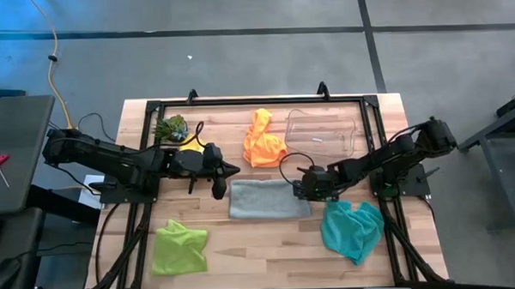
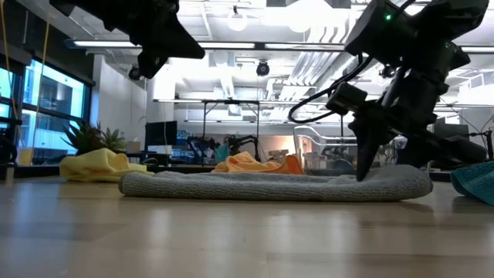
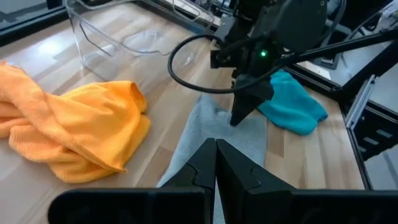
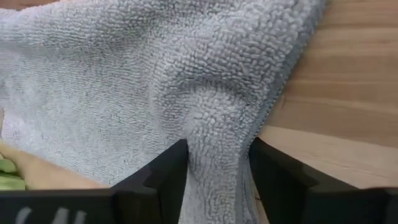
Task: Fold microfiber towels
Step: Fold the gray microfiber towel
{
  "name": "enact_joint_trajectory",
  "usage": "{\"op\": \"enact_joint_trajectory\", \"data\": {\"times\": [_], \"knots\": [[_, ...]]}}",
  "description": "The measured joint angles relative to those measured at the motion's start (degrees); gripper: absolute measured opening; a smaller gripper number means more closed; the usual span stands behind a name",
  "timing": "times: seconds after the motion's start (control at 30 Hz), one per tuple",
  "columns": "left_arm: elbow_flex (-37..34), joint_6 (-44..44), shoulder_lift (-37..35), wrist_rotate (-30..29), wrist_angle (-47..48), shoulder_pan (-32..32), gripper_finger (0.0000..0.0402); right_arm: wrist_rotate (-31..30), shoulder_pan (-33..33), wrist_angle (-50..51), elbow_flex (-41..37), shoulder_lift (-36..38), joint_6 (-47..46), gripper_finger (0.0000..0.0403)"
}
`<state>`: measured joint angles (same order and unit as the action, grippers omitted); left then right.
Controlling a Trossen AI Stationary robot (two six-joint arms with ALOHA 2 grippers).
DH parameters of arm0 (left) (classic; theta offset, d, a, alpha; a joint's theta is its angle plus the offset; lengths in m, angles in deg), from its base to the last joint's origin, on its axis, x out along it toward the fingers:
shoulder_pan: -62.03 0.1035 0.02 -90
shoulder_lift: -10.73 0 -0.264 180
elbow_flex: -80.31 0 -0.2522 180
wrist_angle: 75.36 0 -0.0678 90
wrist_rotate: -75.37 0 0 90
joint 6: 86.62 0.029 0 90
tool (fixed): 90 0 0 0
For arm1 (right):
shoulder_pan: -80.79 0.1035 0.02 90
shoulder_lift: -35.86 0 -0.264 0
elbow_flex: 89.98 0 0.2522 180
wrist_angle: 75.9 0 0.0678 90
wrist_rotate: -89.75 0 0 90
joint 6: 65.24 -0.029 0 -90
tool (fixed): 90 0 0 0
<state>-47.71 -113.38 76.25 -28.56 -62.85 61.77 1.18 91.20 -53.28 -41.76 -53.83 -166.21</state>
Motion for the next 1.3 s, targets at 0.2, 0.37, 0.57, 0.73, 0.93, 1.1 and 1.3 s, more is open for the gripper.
{"op": "enact_joint_trajectory", "data": {"times": [0.2, 0.37, 0.57, 0.73, 0.93, 1.1, 1.3], "knots": [[0.0, 0.02, 0.0, -0.02, 0.03, 0.0, 0.0, -1.94, 0.1, 2.75, 0.0, 0.0, 0.3, 0.0063], [0.0, 0.11, 0.0, -0.15, 0.1, 0.0, 0.0, -2.82, 0.13, 4.33, 0.0, 0.25, 3.0, 0.0011], [0.02, 0.63, 0.0, -0.14, 0.21, 0.0, 0.0, -7.6, -0.15, 10.93, -0.56, 5.31, 7.09, 0.0004], [0.05, 0.3, 0.59, 0.2, 2.59, 0.0, 0.0, -8.81, -0.24, 14.81, -0.87, 11.11, 10.06, 0.0002], [0.17, -4.11, 8.34, 1.21, 1.85, -0.49, 0.0, -6.69, -0.17, 10.65, -0.5, 12.92, 11.46, 0.0001], [0.03, -4.55, 19.07, 3.58, -6.05, -2.22, 0.0, -6.8, -0.17, 6.55, 3.53, 11.93, 14.21, 0.0001], [0.04, -8.12, 28.54, 5.95, -9.34, -3.32, 0.0, -8.07, -0.28, 6.54, 6.81, 11.45, 17.46, 0.0]]}}
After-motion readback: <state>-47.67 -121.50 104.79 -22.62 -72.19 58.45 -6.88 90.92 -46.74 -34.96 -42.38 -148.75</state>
